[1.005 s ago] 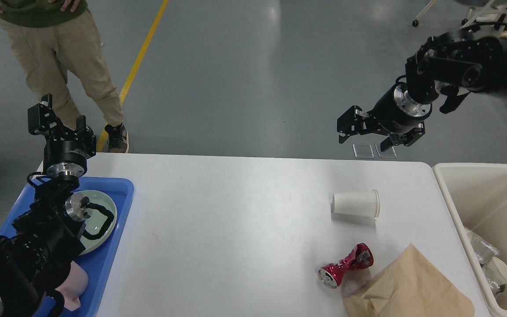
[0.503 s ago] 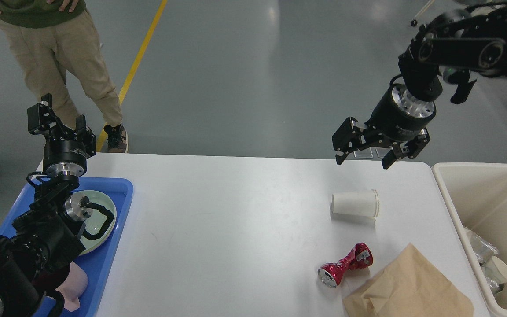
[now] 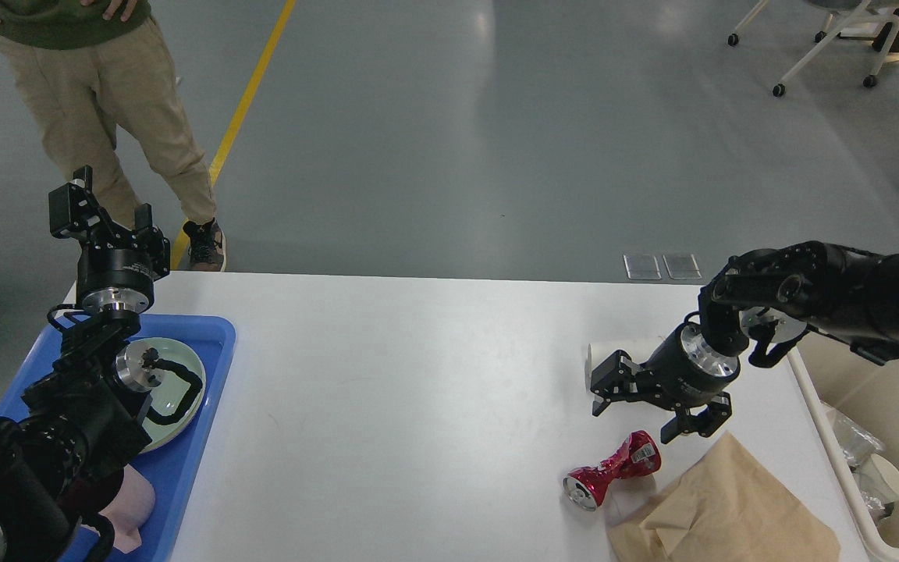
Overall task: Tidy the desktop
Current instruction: 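Lower the right gripper and grasp the red crushed can, then lift the red can and drop it into the white bin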
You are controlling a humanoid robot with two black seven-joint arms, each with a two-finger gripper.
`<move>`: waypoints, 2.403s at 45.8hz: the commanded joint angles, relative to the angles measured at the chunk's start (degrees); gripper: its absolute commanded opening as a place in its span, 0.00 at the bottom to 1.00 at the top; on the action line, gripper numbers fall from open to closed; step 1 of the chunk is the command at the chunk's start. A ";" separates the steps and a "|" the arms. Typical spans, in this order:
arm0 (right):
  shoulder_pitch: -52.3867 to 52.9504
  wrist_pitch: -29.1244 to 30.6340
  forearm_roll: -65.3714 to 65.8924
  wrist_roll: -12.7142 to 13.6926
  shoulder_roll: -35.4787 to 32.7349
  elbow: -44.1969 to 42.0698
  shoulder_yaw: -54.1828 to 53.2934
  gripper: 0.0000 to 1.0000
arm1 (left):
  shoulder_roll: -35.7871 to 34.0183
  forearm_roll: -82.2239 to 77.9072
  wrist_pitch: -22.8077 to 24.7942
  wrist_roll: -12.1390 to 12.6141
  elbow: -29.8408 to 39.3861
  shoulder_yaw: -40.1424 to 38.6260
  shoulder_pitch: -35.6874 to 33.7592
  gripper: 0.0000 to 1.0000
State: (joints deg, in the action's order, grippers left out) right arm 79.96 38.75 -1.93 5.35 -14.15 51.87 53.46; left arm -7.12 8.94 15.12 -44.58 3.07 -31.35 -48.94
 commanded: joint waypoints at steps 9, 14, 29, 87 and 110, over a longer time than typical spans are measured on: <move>-8.50 -0.61 -0.01 0.01 0.70 -5.72 -3.62 1.00 | 0.00 0.03 0.00 0.02 0.01 -0.03 0.07 0.96; -10.52 -0.61 -0.01 0.01 1.23 -7.48 -5.03 1.00 | 0.00 0.03 0.00 0.02 0.01 -0.03 0.07 0.96; -13.86 -4.12 -0.01 -0.08 2.46 -10.21 -6.17 0.88 | 0.00 0.03 0.00 0.02 0.01 -0.03 0.07 0.96; 28.48 8.00 0.61 0.01 -17.66 3.24 -4.77 0.00 | 0.00 0.03 0.00 0.02 0.01 0.06 0.07 0.96; 18.24 -9.46 1.84 0.01 -28.56 -9.85 0.51 0.00 | 0.00 0.03 0.00 0.02 0.01 -0.03 0.07 0.96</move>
State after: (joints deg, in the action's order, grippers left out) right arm 107.02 39.86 0.03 5.36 -39.88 46.66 53.15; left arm -7.12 8.96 15.12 -44.56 3.07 -31.35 -48.86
